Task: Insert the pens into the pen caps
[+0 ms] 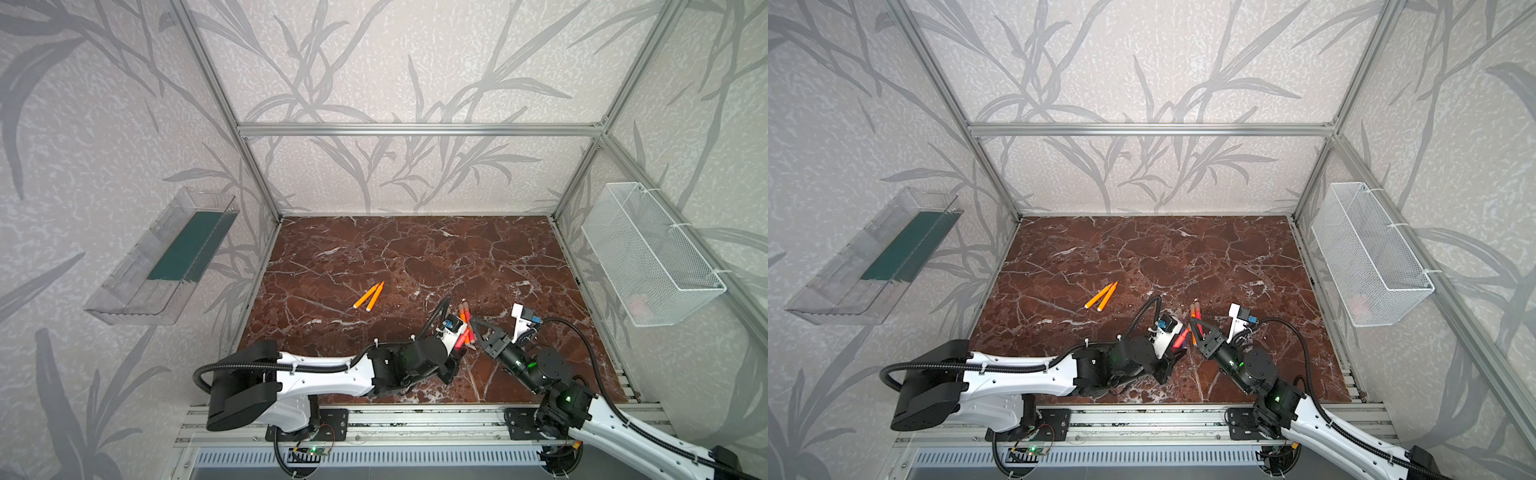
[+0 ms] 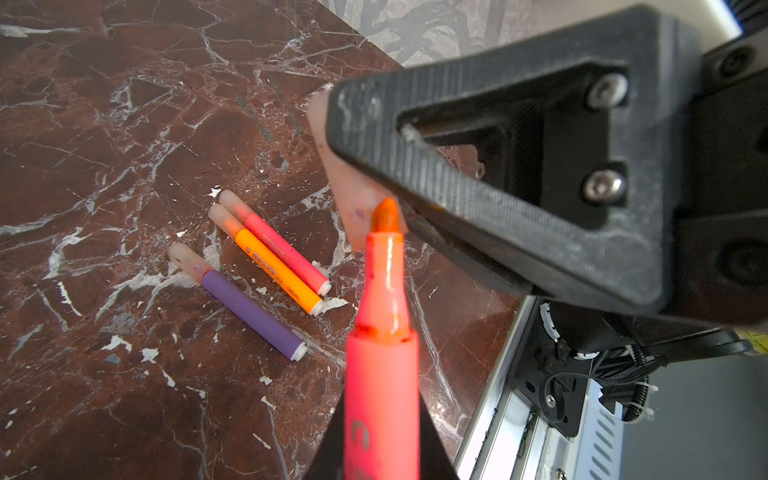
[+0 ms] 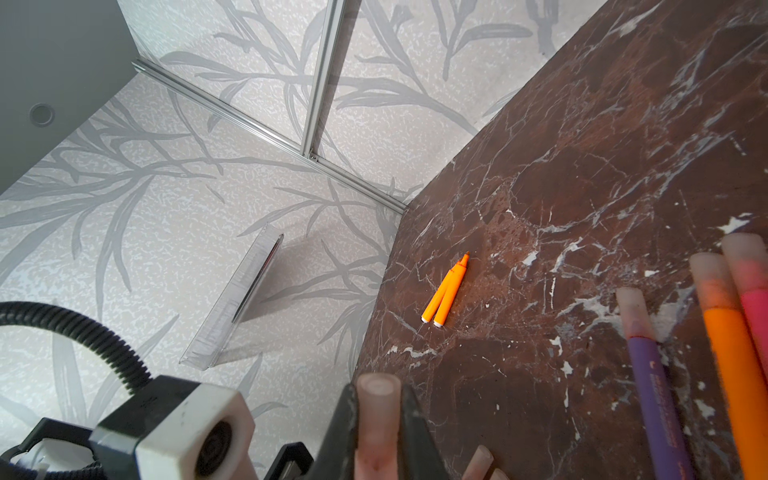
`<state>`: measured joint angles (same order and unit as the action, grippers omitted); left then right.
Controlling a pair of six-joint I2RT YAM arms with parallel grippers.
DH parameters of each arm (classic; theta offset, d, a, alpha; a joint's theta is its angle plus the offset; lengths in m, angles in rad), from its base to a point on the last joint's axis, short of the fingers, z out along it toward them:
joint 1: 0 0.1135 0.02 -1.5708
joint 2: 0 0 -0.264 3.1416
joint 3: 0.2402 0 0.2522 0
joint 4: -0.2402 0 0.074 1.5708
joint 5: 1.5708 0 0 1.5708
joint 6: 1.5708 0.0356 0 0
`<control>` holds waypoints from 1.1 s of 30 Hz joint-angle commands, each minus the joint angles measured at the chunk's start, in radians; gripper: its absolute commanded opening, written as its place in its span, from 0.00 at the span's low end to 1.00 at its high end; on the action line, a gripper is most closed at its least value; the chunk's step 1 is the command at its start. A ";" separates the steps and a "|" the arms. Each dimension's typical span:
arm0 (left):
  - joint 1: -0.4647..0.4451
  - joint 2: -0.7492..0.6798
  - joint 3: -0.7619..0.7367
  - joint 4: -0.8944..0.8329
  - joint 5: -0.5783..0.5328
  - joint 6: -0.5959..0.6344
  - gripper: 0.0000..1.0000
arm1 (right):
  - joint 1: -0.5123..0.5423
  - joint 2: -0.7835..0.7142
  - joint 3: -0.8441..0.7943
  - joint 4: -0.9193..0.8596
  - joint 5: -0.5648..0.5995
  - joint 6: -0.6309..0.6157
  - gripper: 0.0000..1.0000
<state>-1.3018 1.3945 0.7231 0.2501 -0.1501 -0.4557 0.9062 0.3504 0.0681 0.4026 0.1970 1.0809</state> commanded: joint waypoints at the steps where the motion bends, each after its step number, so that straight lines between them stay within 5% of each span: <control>1: -0.001 -0.013 0.007 0.012 -0.001 0.000 0.00 | 0.006 -0.026 0.030 -0.007 0.031 -0.018 0.00; 15: -0.002 -0.007 0.001 0.029 0.025 0.005 0.00 | 0.007 0.116 0.074 0.101 0.001 -0.031 0.00; 33: -0.002 -0.054 -0.058 0.064 0.008 0.004 0.00 | 0.006 0.093 0.078 0.092 0.003 -0.038 0.00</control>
<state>-1.3018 1.3659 0.6708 0.2821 -0.1299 -0.4557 0.9070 0.4225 0.1188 0.4500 0.2081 1.0481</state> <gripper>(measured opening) 0.165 0.153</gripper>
